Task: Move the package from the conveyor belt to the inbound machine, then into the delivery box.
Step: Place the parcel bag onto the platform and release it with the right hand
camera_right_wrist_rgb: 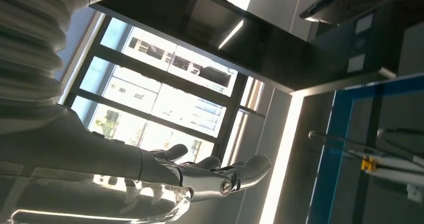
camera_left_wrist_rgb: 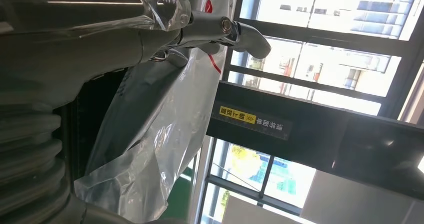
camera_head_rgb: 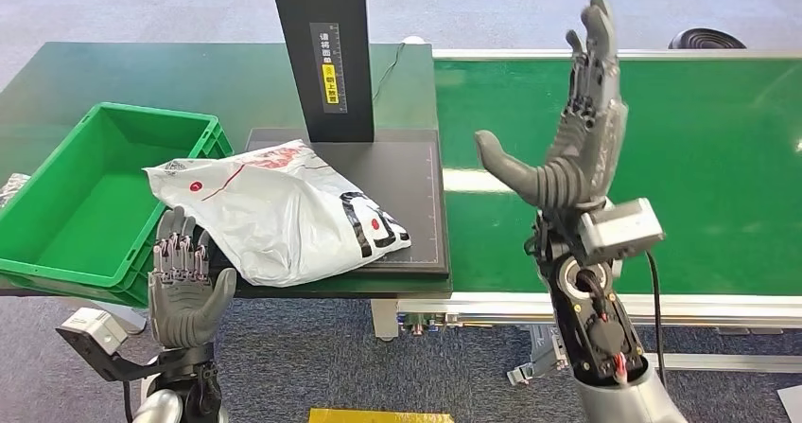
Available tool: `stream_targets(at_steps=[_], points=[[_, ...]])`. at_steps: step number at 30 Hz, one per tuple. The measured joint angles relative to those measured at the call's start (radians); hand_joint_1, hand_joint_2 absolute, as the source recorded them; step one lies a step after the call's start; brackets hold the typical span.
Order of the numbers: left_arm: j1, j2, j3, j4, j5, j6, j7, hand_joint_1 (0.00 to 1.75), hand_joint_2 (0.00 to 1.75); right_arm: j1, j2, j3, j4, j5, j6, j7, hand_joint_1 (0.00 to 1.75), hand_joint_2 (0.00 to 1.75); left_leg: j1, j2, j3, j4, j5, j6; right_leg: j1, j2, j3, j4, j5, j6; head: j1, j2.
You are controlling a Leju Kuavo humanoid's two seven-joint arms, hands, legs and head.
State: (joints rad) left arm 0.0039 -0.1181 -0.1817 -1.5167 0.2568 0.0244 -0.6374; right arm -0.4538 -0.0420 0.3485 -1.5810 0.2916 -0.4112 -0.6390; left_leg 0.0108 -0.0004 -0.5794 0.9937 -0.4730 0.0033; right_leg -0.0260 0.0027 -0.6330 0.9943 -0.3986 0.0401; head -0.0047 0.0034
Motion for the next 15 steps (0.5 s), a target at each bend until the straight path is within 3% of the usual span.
stream_targets(at_steps=[8, 15], points=[[0.013, 0.011, -0.002, 0.000, 0.005, 0.000, 0.000, 0.00, 1.75, 0.295, 0.015, -0.018, -0.141, -0.070, -0.083, -0.054, 0.00, 1.75, 0.000, 0.000, 0.000, 0.000, 0.000, 0.000, 0.000, 0.000, 0.000, 0.000, 0.000, 0.000, 0.000, 0.000], [0.016, 0.013, -0.009, 0.000, 0.013, 0.009, 0.000, 0.00, 1.75, 0.404, 0.057, -0.005, -0.176, -0.113, -0.077, -0.055, 0.00, 1.75, 0.000, 0.000, 0.000, 0.000, 0.000, -0.001, 0.000, 0.000, 0.000, 0.000, 0.000, -0.001, 0.000, 0.000]])
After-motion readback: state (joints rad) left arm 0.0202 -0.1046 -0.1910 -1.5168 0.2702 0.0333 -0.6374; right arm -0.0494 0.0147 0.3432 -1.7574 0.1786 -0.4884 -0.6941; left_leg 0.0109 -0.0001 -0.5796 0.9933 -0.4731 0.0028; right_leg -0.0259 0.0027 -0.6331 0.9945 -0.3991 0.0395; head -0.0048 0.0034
